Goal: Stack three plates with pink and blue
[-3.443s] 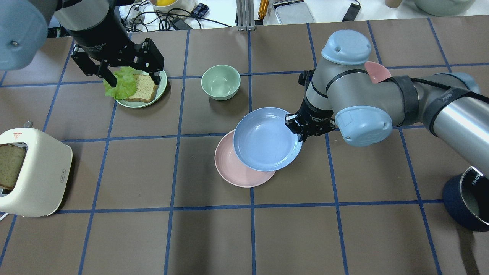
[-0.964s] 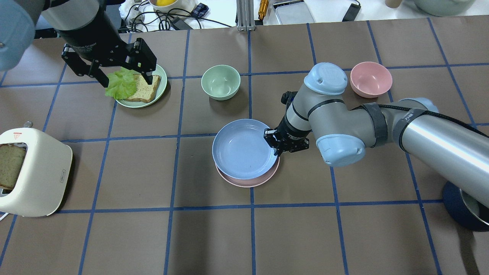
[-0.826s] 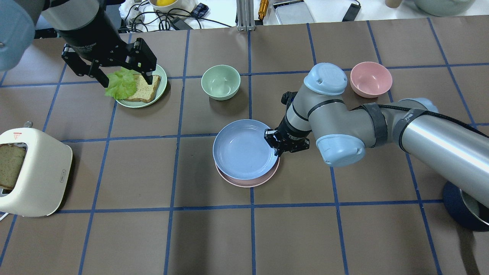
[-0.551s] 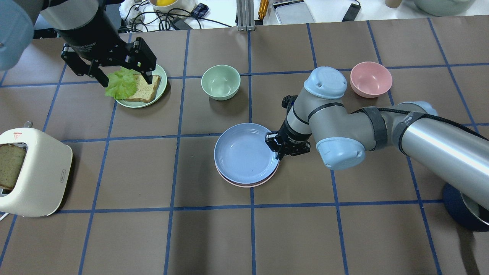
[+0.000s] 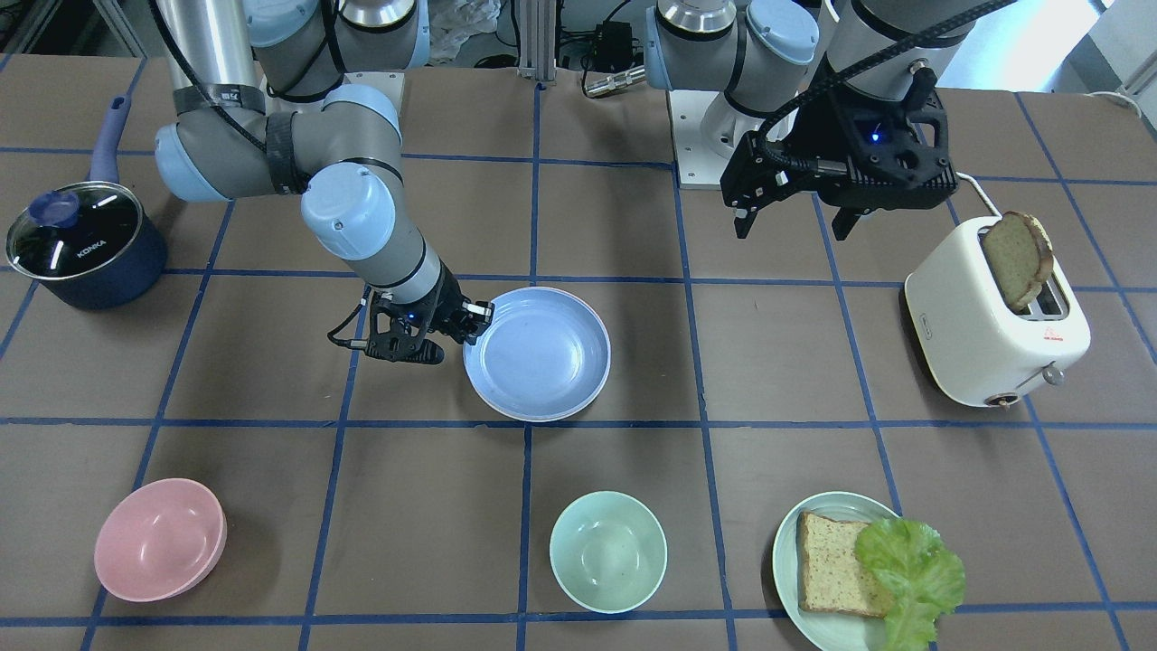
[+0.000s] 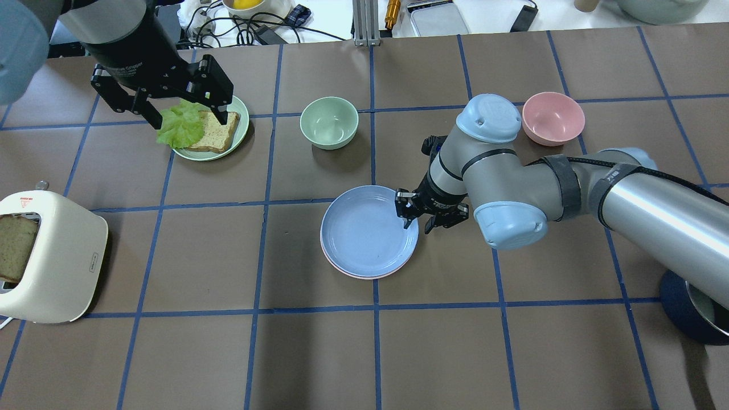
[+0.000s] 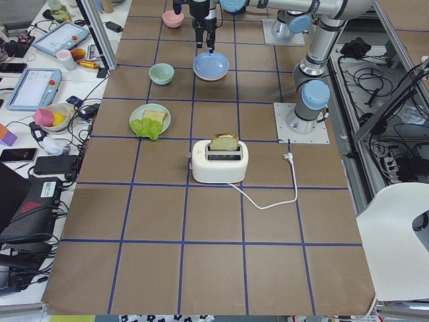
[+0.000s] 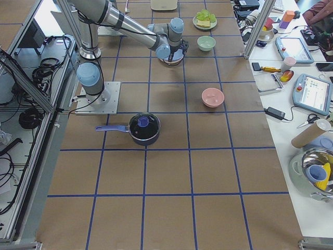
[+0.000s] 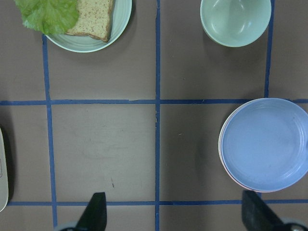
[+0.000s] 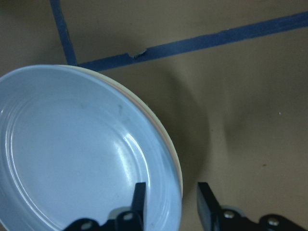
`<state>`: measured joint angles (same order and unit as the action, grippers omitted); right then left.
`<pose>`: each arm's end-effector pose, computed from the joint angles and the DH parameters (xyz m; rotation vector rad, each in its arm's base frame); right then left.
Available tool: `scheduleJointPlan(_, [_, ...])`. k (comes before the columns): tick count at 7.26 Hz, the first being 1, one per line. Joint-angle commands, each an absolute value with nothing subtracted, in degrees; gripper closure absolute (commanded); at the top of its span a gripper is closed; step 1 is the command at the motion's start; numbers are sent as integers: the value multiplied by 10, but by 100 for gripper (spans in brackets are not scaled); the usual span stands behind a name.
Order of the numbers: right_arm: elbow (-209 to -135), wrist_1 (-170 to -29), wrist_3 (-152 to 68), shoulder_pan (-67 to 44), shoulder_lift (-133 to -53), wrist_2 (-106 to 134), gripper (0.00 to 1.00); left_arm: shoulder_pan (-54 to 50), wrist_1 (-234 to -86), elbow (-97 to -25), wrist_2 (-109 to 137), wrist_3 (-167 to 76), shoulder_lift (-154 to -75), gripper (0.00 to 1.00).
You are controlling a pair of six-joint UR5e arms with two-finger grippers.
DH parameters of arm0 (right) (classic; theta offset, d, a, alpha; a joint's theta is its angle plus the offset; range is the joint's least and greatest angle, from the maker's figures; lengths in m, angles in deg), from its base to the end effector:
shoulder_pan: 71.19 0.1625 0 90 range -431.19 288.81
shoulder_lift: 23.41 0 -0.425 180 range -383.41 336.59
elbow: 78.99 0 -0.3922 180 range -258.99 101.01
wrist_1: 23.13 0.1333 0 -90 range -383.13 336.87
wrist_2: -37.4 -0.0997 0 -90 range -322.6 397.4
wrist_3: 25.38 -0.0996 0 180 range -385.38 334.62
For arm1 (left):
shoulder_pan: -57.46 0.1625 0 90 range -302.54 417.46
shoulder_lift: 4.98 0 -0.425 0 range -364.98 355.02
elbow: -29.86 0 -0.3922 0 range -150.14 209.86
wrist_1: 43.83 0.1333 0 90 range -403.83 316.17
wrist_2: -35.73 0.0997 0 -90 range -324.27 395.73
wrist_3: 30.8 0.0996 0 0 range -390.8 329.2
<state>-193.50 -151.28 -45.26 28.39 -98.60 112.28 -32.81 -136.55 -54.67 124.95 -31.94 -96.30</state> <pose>0.2419 -0.4761 0.2267 0.2632 2.8769 0.1260 -0.1370 -0.5025 0.5187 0.0235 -3.1273 0.0388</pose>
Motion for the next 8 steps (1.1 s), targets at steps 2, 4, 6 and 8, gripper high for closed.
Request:
scheduleJointPlan(2, [-1901, -1527, -407, 277, -1000, 1154, 26, -328, -1366, -547, 1249, -319, -962, 0])
scheduleJointPlan(4, [-1851, -1489, -377, 275, -1010, 1202, 26, -328, -1366, -547, 1248, -319, -962, 0])
scheduleJointPlan(6, [-1795, -1407, -338, 260, -1021, 1231, 26, -328, -1366, -547, 1249, -319, -961, 0])
scheduleJointPlan(8, [-1746, -1280, -268, 211, -1070, 1243, 26, -328, -1363, -548, 1248, -321, -962, 0])
